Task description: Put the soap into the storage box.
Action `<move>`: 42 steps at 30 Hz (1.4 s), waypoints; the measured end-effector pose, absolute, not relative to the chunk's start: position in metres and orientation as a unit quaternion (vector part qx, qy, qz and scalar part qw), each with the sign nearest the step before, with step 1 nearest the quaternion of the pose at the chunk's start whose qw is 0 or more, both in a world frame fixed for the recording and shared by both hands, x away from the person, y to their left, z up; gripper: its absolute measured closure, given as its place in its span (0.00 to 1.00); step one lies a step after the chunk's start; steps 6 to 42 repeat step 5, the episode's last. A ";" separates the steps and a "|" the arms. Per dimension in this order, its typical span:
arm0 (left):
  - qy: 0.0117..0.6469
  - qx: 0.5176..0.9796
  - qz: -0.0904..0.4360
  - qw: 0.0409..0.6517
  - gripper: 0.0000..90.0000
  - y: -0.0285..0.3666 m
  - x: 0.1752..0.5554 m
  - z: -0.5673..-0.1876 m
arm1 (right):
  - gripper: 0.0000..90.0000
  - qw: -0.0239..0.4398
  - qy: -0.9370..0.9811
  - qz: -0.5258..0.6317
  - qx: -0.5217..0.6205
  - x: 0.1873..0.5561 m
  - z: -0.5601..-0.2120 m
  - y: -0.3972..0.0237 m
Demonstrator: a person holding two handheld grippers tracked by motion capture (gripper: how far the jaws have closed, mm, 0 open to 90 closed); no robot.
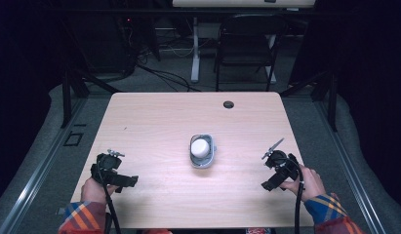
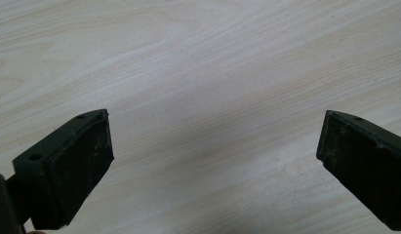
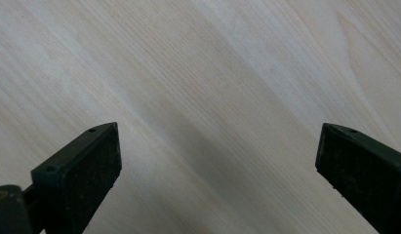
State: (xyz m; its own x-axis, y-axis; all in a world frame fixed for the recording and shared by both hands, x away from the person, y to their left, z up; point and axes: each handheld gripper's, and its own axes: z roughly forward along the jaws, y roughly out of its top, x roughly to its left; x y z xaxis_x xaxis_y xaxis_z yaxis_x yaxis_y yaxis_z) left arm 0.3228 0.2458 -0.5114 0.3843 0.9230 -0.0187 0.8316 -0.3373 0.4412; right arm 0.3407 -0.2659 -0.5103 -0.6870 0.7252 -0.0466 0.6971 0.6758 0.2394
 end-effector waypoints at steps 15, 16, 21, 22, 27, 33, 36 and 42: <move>0.540 0.811 0.118 0.194 0.00 0.246 0.323 -0.511 | 0.03 0.059 0.917 0.085 0.385 0.342 -0.513 -0.265; 0.540 0.811 0.118 0.194 0.00 0.246 0.323 -0.511 | 0.03 0.059 0.917 0.085 0.385 0.342 -0.513 -0.265; 0.540 0.811 0.118 0.194 0.00 0.246 0.323 -0.511 | 0.03 0.059 0.917 0.085 0.385 0.342 -0.513 -0.265; 0.540 0.811 0.118 0.194 0.00 0.246 0.323 -0.511 | 0.03 0.059 0.917 0.085 0.385 0.342 -0.513 -0.265; 0.540 0.811 0.118 0.194 0.00 0.246 0.323 -0.511 | 0.03 0.059 0.917 0.085 0.385 0.342 -0.513 -0.265; 0.540 0.811 0.118 0.194 0.00 0.246 0.323 -0.511 | 0.03 0.059 0.917 0.085 0.385 0.342 -0.513 -0.265; 0.540 0.811 0.118 0.194 0.00 0.246 0.323 -0.511 | 0.03 0.059 0.917 0.085 0.385 0.342 -0.513 -0.265; 0.540 0.811 0.118 0.194 0.00 0.246 0.323 -0.511 | 0.03 0.059 0.917 0.085 0.385 0.342 -0.513 -0.265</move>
